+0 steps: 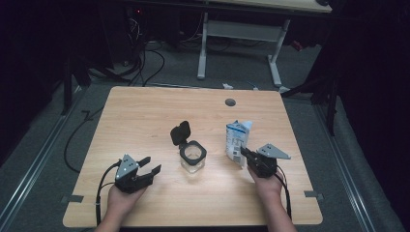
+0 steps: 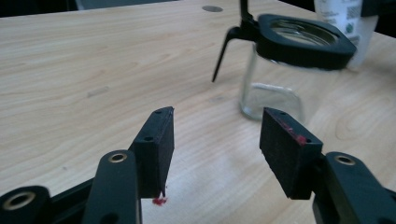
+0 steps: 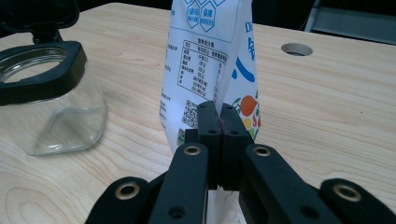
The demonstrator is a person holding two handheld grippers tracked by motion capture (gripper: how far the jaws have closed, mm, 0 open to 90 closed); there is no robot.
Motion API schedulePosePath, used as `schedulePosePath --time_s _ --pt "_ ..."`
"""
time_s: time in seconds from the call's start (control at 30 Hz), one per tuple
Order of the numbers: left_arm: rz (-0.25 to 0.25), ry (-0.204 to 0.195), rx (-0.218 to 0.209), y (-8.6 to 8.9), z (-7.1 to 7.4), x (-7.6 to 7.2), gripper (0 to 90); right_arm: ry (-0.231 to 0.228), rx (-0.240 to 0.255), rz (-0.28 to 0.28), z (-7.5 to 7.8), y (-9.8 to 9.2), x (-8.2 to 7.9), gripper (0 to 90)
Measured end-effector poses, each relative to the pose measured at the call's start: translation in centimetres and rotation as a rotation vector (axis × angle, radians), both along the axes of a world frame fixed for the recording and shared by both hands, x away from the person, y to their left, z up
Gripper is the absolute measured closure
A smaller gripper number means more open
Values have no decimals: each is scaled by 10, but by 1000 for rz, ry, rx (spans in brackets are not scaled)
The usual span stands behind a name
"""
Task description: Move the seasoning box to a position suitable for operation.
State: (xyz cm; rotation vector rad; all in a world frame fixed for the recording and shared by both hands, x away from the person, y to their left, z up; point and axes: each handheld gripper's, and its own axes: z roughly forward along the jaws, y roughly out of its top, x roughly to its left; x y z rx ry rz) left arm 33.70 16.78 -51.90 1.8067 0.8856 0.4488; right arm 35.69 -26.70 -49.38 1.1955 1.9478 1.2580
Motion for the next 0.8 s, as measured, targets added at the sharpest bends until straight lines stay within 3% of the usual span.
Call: schedulePosePath --time_s 0.1,0.17,0.3,0.4,0.47,0.8 --pt "-15 9 -10 -1 -2 -1 456 8 6 6 2 -1 0 899" --pt "-29 -8 -19 -2 2 -2 453 18 5 6 6 -1 0 900" --pt "-55 -6 -10 -3 -1 -4 453 37 -20 13 12 0 -2 900" --pt "-74 -13 -6 -6 -1 -6 453 75 -43 16 20 -2 -3 900" --pt "-76 -19 -10 -5 0 -6 453 90 -71 19 24 -2 -4 900" --pt "-57 -17 -39 -4 0 -4 452 162 -115 58 37 -9 -7 900"
